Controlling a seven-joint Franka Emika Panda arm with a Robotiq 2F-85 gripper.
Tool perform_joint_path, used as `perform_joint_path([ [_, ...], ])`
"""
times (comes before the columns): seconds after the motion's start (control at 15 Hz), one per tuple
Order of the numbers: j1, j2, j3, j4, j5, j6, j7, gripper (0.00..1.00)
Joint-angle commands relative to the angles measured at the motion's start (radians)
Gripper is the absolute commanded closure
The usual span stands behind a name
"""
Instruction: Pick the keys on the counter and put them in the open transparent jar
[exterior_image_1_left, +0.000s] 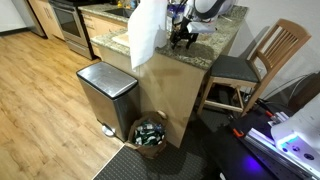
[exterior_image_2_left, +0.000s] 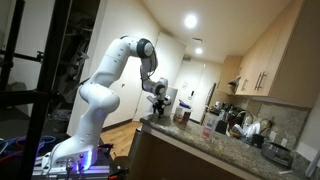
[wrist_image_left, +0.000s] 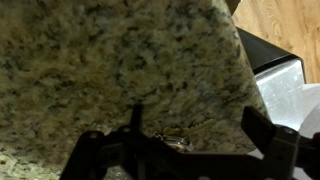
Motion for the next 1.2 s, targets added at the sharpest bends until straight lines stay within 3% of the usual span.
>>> perform_joint_path([
  [0.0, 0.019, -0.031, -0.043, -0.022, -0.181, 0.085, 0.142, 0.00],
  [0.4, 0.014, -0.021, -0.051, -0.013, -0.198, 0.068, 0.124, 0.00],
  [0.47, 0.013, -0.033, -0.049, -0.021, -0.180, 0.076, 0.137, 0.00],
  [0.53, -0.013, -0.001, 0.014, 0.000, -0.003, -0.002, 0.001, 0.00],
  [0.73, -0.013, -0.001, 0.014, 0.000, -0.003, -0.002, 0.001, 0.00],
  [0.87, 0.024, -0.004, -0.048, -0.015, -0.210, 0.100, 0.168, 0.00],
  [1.0, 0.093, -0.001, -0.153, -0.005, -0.416, 0.155, 0.342, 0.00],
  [1.07, 0.069, 0.004, -0.133, 0.004, -0.498, 0.155, 0.427, 0.00],
  [1.13, 0.086, 0.003, -0.148, 0.003, -0.508, 0.138, 0.456, 0.00],
])
